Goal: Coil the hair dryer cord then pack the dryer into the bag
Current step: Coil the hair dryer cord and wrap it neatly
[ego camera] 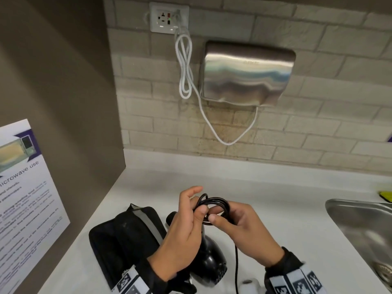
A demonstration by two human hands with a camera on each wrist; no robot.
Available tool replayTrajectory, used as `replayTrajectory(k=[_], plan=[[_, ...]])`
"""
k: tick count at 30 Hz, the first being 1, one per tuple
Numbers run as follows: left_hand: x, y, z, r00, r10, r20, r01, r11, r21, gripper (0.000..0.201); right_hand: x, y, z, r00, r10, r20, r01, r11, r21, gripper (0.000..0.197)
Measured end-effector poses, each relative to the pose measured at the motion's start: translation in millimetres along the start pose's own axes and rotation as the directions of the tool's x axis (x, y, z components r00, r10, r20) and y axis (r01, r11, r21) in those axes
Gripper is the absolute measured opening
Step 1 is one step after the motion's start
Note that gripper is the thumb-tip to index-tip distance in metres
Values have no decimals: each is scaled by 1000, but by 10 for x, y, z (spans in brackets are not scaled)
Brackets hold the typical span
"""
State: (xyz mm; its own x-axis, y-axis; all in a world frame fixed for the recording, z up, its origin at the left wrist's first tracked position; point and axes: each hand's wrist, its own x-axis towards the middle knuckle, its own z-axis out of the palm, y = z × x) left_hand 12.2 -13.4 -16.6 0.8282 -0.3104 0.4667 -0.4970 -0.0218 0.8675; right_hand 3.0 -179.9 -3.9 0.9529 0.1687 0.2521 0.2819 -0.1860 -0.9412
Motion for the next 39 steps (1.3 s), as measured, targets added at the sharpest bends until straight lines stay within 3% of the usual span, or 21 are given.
replayTrajectory(k=[7,11,15,18,20,22,24,26,28,30,32,34,37,39], plan=[[0,43,-9,1000,-16,3,16,993,118,26,26,-3,-60,999,-15,35,10,991,136,5],[26,44,-36,999,-36,-26,39,987,155,25,43,-49,-36,997,-40,70,25,980,198,10],[63,71,-67,996,-90,-22,91,994,51,26,53,-104,-36,986,13,164,-53,970,236,12],[88,127,-89,989,-139,47,142,986,-82,26,52,-125,-52,971,60,231,-107,974,199,25],[109,155,-97,986,-157,60,163,981,-107,26,53,-105,-24,978,38,207,-81,976,201,25],[126,159,-100,985,-170,23,172,981,-93,29,56,-66,41,998,-8,65,-4,984,179,20],[129,137,-97,984,-176,-33,174,984,-35,33,32,11,99,979,-131,-159,135,991,15,32],[123,113,-87,983,-167,-75,169,985,33,33,-7,76,147,883,-338,-324,247,924,-291,47],[120,94,-69,982,-157,-104,165,984,73,30,-62,100,195,777,-551,-303,315,759,-570,43],[127,75,-52,983,-141,-120,154,982,105,28,-96,125,244,756,-618,-214,271,594,-757,27],[130,53,-39,987,-105,-125,123,981,149,27,-128,136,305,796,-573,-195,205,557,-805,18],[120,43,-23,991,-66,-120,90,974,206,25,-178,44,362,846,-455,-278,142,694,-706,19],[95,33,-5,991,-21,-131,54,966,252,23,-222,-256,382,917,-83,-390,-43,952,-304,32],[69,30,10,992,-5,-125,38,963,268,21,-235,-418,309,923,176,-342,-186,983,4,42]])
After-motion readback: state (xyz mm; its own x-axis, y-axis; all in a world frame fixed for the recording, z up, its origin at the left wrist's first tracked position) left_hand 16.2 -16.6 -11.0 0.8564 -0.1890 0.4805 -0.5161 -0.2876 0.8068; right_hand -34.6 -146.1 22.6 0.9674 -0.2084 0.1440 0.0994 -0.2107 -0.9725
